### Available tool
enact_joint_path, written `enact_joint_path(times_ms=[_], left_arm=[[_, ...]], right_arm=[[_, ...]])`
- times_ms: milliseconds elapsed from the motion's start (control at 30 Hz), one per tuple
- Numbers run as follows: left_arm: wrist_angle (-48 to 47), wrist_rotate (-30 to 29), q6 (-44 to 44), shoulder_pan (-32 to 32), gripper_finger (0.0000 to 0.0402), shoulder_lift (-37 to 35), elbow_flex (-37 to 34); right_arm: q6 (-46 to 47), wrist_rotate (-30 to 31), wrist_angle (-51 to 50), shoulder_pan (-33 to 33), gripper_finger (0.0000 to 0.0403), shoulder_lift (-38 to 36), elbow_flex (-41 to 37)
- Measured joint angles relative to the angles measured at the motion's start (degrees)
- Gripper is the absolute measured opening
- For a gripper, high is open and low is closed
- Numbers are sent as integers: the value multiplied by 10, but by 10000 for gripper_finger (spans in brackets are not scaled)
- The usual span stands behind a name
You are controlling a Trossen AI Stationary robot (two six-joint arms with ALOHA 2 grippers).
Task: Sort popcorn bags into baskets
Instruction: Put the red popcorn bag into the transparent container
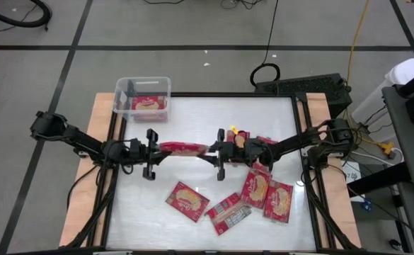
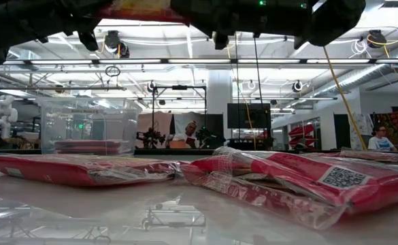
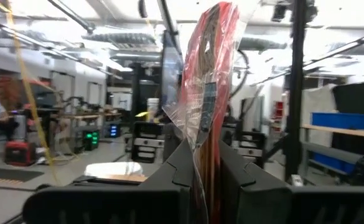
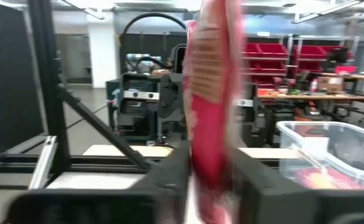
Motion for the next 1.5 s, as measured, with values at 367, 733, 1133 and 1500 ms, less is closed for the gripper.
enact_joint_path(times_ms=[367, 733, 1133, 1500], left_arm=[[-3, -3, -31, -20, 123, -28, -1], [-215, -67, -30, -19, 203, -200, 15], [-826, -77, -91, 27, 165, -151, 306], [-944, 1, -8, 87, 255, 24, 471]], right_arm=[[-4, -18, -26, -5, 23, -13, -5], [34, 5, -132, -18, 8, -69, -44], [77, 44, -134, -27, 5, -64, -80], [92, 42, -168, -26, 9, -63, -81]])
